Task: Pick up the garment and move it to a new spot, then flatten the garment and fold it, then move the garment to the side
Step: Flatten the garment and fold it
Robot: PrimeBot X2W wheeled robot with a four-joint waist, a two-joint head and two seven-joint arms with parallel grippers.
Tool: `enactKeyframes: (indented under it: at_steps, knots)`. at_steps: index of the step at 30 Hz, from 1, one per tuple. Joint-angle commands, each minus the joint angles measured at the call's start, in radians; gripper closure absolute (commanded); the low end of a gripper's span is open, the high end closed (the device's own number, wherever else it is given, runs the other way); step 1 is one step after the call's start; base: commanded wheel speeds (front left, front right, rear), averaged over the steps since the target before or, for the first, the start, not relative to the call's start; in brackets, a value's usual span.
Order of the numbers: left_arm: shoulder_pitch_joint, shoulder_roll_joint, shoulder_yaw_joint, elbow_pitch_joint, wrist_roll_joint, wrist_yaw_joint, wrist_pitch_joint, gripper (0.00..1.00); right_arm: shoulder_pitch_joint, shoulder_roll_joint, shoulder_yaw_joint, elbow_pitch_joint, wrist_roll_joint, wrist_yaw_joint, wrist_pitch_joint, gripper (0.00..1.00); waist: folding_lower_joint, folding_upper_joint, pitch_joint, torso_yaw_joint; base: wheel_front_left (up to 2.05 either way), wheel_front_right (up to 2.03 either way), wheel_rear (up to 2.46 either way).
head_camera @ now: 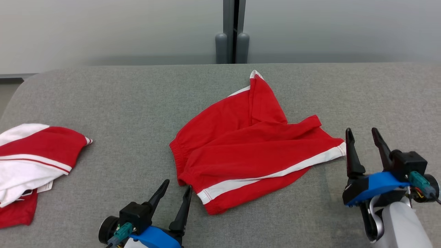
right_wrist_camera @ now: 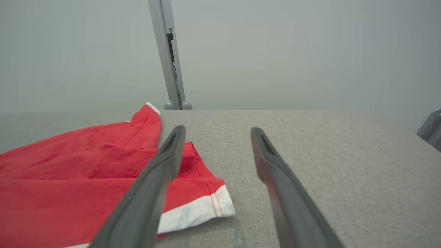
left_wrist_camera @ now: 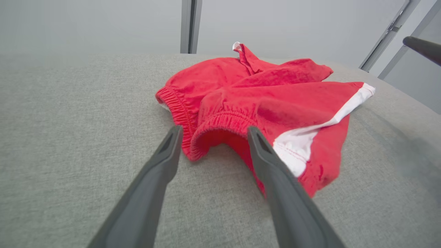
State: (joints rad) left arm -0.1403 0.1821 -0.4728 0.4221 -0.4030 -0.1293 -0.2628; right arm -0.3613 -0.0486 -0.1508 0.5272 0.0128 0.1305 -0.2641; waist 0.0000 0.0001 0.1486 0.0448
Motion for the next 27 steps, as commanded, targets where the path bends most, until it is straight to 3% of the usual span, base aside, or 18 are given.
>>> enactKeyframes:
  at_steps: [1, 7, 14, 27]
  knots:
    - [0.015, -0.010, 0.015, -0.006, 0.010, -0.002, -0.003, 0.00, 0.054, -0.003, 0.017, -0.056, 0.028, 0.001, -0.001, 0.00, 0.0000, -0.0001, -0.020, -0.019, 0.00, 0.00, 0.00]
    - [0.043, -0.025, 0.038, -0.016, 0.023, -0.002, -0.003, 0.00, 0.147, -0.004, 0.040, -0.149, 0.072, 0.000, -0.001, 0.00, 0.0000, -0.0001, -0.053, -0.038, 0.00, 0.00, 0.00]
    - [0.091, -0.056, 0.128, 0.014, 0.094, -0.002, -0.003, 0.00, 0.227, -0.003, 0.055, -0.147, 0.063, 0.001, -0.001, 0.00, 0.0000, -0.0001, -0.102, -0.044, 0.00, 0.00, 0.00]
    - [0.137, -0.104, 0.360, 0.028, 0.208, 0.069, -0.003, 0.00, 0.303, -0.004, 0.073, -0.125, 0.048, 0.001, -0.001, 0.00, 0.0000, -0.0001, -0.157, -0.037, 0.00, 0.00, 0.00]
